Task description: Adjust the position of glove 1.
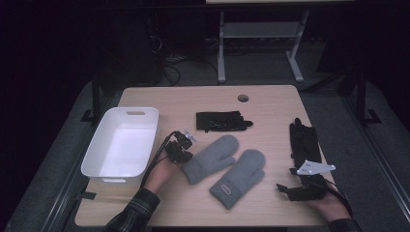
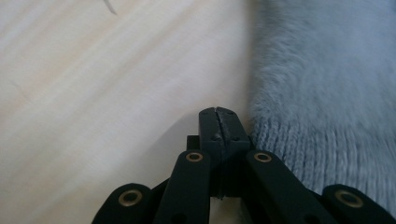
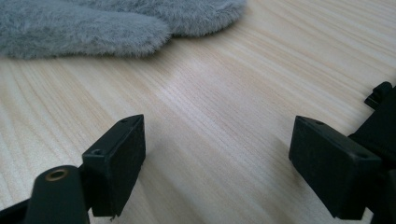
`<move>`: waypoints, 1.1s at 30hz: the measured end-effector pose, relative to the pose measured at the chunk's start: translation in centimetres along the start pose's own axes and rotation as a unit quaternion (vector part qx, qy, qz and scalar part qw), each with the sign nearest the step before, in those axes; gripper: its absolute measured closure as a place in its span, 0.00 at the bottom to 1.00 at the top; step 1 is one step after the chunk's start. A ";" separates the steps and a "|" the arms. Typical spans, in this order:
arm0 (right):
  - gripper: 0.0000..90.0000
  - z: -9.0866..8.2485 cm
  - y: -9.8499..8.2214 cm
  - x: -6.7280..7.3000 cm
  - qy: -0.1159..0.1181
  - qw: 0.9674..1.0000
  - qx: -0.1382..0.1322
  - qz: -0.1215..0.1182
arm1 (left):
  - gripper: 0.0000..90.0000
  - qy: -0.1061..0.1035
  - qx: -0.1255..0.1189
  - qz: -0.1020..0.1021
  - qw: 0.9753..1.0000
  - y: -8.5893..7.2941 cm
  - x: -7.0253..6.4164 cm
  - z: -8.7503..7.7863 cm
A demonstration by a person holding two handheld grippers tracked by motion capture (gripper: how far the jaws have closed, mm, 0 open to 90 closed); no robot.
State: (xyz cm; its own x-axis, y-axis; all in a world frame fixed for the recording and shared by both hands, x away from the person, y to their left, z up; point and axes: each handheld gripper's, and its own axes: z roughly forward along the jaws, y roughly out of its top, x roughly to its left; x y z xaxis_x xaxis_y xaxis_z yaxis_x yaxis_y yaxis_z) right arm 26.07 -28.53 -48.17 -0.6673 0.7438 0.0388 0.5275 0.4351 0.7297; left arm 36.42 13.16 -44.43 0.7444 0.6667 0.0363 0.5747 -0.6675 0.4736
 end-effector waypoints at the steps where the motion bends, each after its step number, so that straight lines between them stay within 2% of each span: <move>1: 0.21 0.0 0.0 0.0 0.000 1.000 0.000 0.000 | 0.99 0.003 -0.005 0.002 1.000 0.0 -0.1 -0.2; 3: 0.21 0.0 0.0 0.0 0.000 1.000 0.000 -0.001 | 0.99 0.006 -0.014 0.001 1.000 0.1 -0.1 -0.6; 4: 0.21 0.0 0.0 0.0 0.000 1.000 0.000 -0.001 | 0.99 0.008 -0.026 0.000 1.000 0.3 -0.1 -0.9; 5: 0.21 0.0 0.0 0.0 0.000 1.000 0.000 -0.001 | 0.96 0.009 -0.051 0.000 0.999 0.8 -0.1 -1.7; 7: 0.21 0.0 0.0 0.0 0.000 1.000 0.000 0.000 | 0.93 0.006 -0.059 -0.002 0.998 1.1 -0.2 -1.9; 8: 0.21 0.0 0.0 0.0 0.000 1.000 0.001 0.000 | 0.93 0.001 -0.066 0.008 0.998 1.4 -0.3 -2.1; 9: 0.21 0.0 0.0 0.0 0.000 1.000 0.000 0.000 | 0.87 -0.007 -0.075 0.009 0.997 1.6 -0.5 -2.2; 11: 0.21 0.0 0.0 0.0 0.000 1.000 0.000 0.000 | 0.85 -0.023 -0.086 0.013 0.996 2.0 -1.0 -2.2; 12: 0.21 0.0 0.0 0.0 0.000 1.000 0.000 0.000 | 0.77 -0.035 -0.092 0.026 0.995 2.5 -1.5 -2.0; 13: 0.21 0.0 0.0 0.0 0.000 1.000 0.000 0.000 | 0.72 -0.035 -0.092 0.026 0.995 2.5 -1.5 -2.0; 14: 0.21 0.0 0.0 0.0 0.000 1.000 0.001 0.000 | 0.72 -0.040 -0.095 0.027 0.994 2.7 -1.7 -1.8; 15: 0.21 0.0 0.0 0.0 0.000 1.000 0.000 0.000 | 0.64 -0.045 -0.100 0.032 0.993 2.9 -1.9 -1.4; 17: 0.21 0.0 0.0 0.1 0.001 1.000 0.000 0.001 | 0.56 -0.053 -0.101 0.031 0.993 3.2 -2.0 -0.9; 22: 0.21 0.0 0.0 0.0 0.000 1.000 0.000 0.000 | 0.41 -0.065 -0.092 0.032 0.993 3.5 -2.0 0.1; 26: 0.21 0.0 0.0 0.0 0.000 1.000 0.000 0.000 | 0.38 -0.071 -0.079 0.034 0.994 3.5 -2.2 1.1; 28: 0.21 0.0 0.0 0.0 0.001 1.000 0.000 0.001 | 0.39 -0.082 -0.068 0.040 0.993 3.5 -2.4 1.6; 32: 0.21 0.1 0.1 0.0 0.001 1.000 0.000 0.000 | 0.53 -0.082 -0.068 0.044 0.993 3.4 -2.5 1.7; 33: 0.21 0.1 0.1 0.0 0.001 1.000 0.000 0.000 | 0.61 -0.086 -0.069 0.042 0.993 3.3 -2.5 1.8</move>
State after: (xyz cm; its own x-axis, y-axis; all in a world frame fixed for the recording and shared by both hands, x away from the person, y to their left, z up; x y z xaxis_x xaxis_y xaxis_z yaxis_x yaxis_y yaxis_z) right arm 26.10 -28.43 -48.17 -0.6678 0.7432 0.0406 0.5278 0.4344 0.7299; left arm 37.07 8.72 -44.50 0.8412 0.5370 -0.0639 0.4653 -0.6584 0.5916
